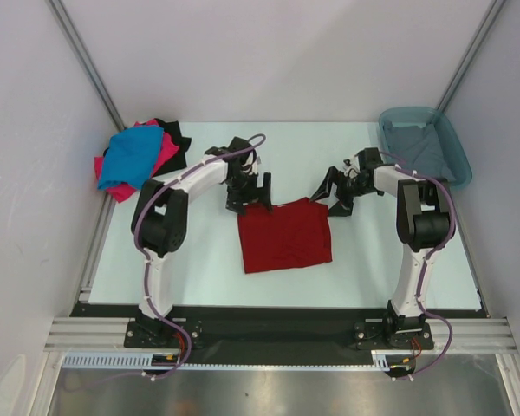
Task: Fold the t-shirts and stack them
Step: Fold the tshirt
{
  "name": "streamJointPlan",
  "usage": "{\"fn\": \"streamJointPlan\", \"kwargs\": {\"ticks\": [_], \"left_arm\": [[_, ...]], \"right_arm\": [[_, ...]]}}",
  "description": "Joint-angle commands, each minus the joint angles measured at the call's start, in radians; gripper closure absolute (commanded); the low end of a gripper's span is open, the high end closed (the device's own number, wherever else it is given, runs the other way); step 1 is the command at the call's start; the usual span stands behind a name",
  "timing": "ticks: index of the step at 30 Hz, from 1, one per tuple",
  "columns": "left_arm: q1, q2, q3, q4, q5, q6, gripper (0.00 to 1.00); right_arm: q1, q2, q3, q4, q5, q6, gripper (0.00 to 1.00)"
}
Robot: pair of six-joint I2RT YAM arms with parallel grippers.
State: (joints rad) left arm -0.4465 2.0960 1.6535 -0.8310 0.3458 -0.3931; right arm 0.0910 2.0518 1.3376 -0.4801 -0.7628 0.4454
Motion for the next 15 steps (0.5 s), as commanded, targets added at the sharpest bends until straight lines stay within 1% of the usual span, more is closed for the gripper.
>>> {"fn": "streamJointPlan", "kwargs": {"ticks": [1,4,7,9,15], "left_arm": [[0.006,0.01,0.046,0.026,0.035,-0.023,0.0],[0.006,0.024,0.06,0.03,0.047,-0.027,0.0],[0.006,0.042,0.069,0.053,0.065,-0.039,0.0],[0.005,0.053,0.078,0.069,0.102,-0.056,0.0],[0.003,0.101,0.08,0.162,0.197,-0.11,0.0]], "right_arm": [[0.003,0.027,-0.029,0.084,-0.081,0.035,0.14],[0.018,0.019,-0.037,0.09,-0.099,0.044,0.14],[0.062,0.013,-0.031,0.067,-0.098,0.038,0.14],[0.095,0.014,-0.031,0.072,-0.109,0.041,0.14],[0.151,0.037,-0.028,0.146,-0.153,0.124,0.14]]}}
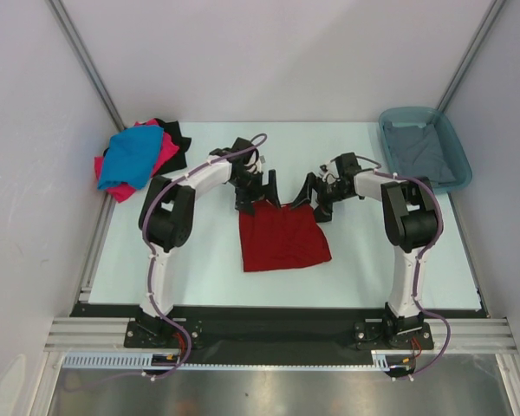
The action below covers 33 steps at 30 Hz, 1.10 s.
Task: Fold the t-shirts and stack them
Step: Fold the tshirt
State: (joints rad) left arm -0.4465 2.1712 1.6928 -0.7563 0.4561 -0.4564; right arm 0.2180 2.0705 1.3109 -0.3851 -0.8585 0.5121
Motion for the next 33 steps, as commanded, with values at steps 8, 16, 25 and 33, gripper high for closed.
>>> {"fn": "streamJointPlan", "kwargs": {"ticks": [8,16,25,33], "left_arm": [[0.003,0.029,0.01,0.153,0.127,-0.088,0.0],[0.003,-0.017,0.015,0.061,0.03,0.004,0.0],[0.005,-0.082,0.039,-0.026,-0.082,0.087,0.0],[0.005,-0.125,0.025,-0.041,-0.074,0.102,0.0]], "right_arm": [[0.032,-0.004,0.007,0.097,-0.027,0.097,0.14],[-0.031,-0.079,0.154,-0.228,0.332,-0.153,0.14],[-0.092,-0.159,0.263,-0.346,0.509,-0.202,0.12],[-0.088,-0.211,0.248,-0.432,0.516,-0.166,0.12]]}}
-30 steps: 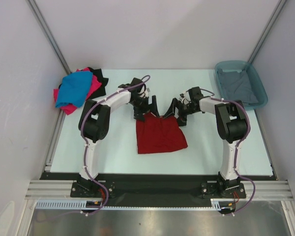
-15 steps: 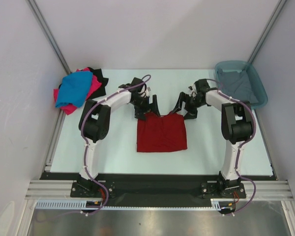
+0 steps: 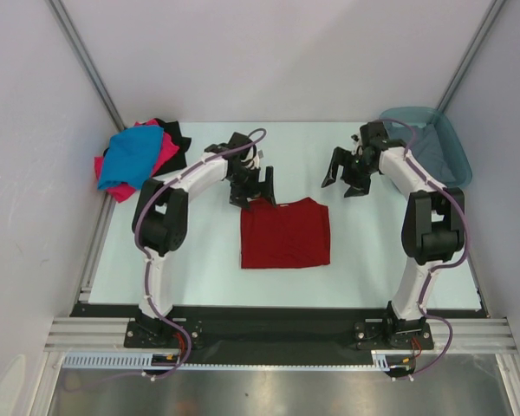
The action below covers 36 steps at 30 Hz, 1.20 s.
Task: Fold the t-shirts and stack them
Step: Fold the tshirt
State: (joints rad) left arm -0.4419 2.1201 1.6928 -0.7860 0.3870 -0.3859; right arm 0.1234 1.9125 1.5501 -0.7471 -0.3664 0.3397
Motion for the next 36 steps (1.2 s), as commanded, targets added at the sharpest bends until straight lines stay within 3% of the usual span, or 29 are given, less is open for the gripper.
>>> {"fn": "streamJointPlan", "kwargs": {"ticks": [1,7,10,11,12,13,19,25,36], "left_arm": [[0.0,-0.075,0.024,-0.013,-0.004,0.032,0.0],[0.0,-0.086,-0.012,-0.012,-0.013,0.035,0.0],[0.0,-0.097,-0.027,-0.013,-0.025,0.041,0.0],[0.002,-0.101,-0.028,-0.01,-0.025,0.042,0.0],[0.0,-0.104,-0.028,-0.01,-0.025,0.047,0.0],[0.0,-0.106,-0.03,-0.01,-0.027,0.048,0.0],[0.0,-0.106,-0.024,-0.016,-0.036,0.058,0.0],[0.005,-0.098,-0.039,-0.012,-0.043,0.061,0.0],[0.012,-0.058,0.016,-0.024,-0.019,0.059,0.0]], "right_arm": [[0.01,-0.059,-0.013,-0.078,0.03,0.01,0.12],[0.031,-0.095,-0.082,-0.101,0.043,0.016,0.17],[0.041,-0.115,-0.102,-0.112,0.118,0.028,0.34],[0.038,-0.118,-0.107,-0.112,0.135,0.03,0.42],[0.036,-0.121,-0.108,-0.11,0.158,0.039,0.63],[0.036,-0.128,-0.11,-0.11,0.184,0.05,1.0],[0.025,-0.099,-0.143,-0.084,0.179,0.073,1.0],[0.013,-0.023,-0.216,0.014,0.066,0.104,1.0],[0.013,0.086,-0.199,0.092,-0.046,0.142,1.0]]}}
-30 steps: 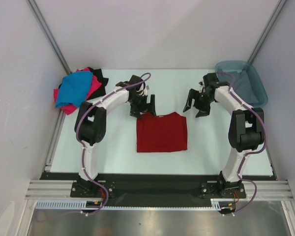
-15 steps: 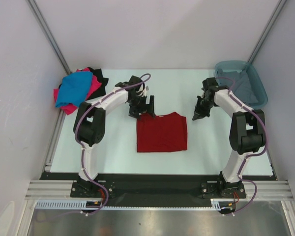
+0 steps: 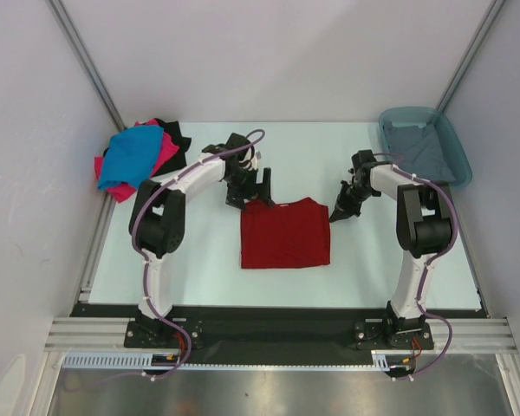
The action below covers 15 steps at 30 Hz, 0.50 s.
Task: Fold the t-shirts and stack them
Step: Fold the tshirt
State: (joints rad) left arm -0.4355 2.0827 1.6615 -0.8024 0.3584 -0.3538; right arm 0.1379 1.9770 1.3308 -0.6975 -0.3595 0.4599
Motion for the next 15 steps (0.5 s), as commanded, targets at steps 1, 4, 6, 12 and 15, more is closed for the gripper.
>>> {"fn": "streamJointPlan", "kwargs": {"ticks": [1,4,6,12,15], "left_arm": [[0.006,-0.018,0.052,-0.009,0.013,0.027,0.0],[0.009,0.002,0.069,-0.012,0.034,0.024,0.0],[0.007,0.013,0.078,-0.009,0.046,0.019,0.0],[0.006,0.042,0.086,0.022,0.111,-0.005,0.0],[0.003,0.068,0.092,0.031,0.143,-0.016,0.0]], "right_arm": [[-0.001,0.028,0.022,0.047,-0.064,0.025,1.0],[0.009,0.059,0.021,0.073,-0.108,0.04,1.0],[0.02,0.078,0.024,0.085,-0.137,0.046,1.0],[0.078,0.129,0.053,0.116,-0.236,0.072,1.0],[0.101,0.154,0.065,0.147,-0.28,0.088,1.0]]}}
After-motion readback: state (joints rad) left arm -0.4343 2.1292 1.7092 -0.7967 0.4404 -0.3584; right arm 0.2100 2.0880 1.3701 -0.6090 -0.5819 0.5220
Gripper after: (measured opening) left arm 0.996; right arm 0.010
